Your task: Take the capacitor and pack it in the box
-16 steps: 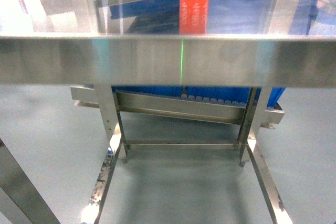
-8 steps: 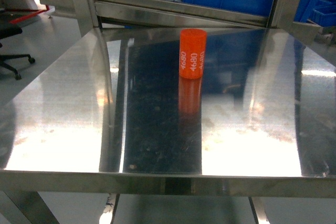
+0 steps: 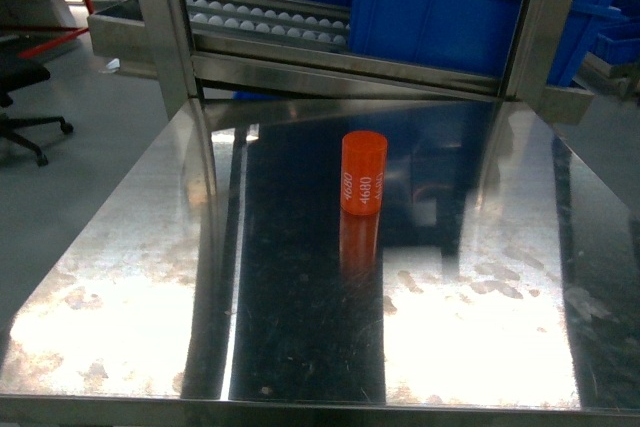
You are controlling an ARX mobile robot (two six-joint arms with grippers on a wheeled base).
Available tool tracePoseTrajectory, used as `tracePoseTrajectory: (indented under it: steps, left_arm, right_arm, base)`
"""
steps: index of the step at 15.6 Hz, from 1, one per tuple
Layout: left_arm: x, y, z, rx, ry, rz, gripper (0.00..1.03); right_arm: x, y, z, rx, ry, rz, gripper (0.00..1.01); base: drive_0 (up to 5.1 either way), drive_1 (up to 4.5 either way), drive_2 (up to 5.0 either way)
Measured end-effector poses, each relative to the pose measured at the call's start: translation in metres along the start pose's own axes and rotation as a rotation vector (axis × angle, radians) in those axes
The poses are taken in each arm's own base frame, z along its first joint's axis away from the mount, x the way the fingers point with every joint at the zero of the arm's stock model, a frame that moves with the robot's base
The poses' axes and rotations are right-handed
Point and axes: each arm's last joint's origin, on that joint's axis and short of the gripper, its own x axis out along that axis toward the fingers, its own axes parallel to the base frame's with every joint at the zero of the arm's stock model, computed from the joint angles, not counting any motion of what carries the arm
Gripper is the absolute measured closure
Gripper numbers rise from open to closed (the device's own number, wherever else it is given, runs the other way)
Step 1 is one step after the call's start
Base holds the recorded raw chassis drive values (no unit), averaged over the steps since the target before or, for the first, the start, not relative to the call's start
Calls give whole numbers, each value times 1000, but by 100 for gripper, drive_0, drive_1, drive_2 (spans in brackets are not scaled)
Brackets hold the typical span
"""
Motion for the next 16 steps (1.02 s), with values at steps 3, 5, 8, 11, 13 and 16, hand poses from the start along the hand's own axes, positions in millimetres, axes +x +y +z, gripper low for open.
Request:
tracePoseTrajectory:
  steps: [3,5,8,11,13,16]
  left_arm:
    - [0,0,0,0,-1,0,5]
    - [0,0,0,0,-1,0,5]
    - [0,0,0,0,-1,0,5]
    - [0,0,0,0,-1,0,5]
    - [0,0,0,0,-1,0,5]
    - [0,0,0,0,-1,0,5]
  right_arm:
    - [0,0,0,0,0,0,3]
    - [0,0,0,0,0,0,3]
    - [0,0,0,0,0,0,3]
    - [0,0,0,0,0,0,3]
    - [0,0,0,0,0,0,3]
    - [0,0,0,0,0,0,3]
  base:
    - [0,0,0]
    - [0,0,0]
    - [0,0,0]
    - [0,0,0]
    - [0,0,0]
    - [0,0,0]
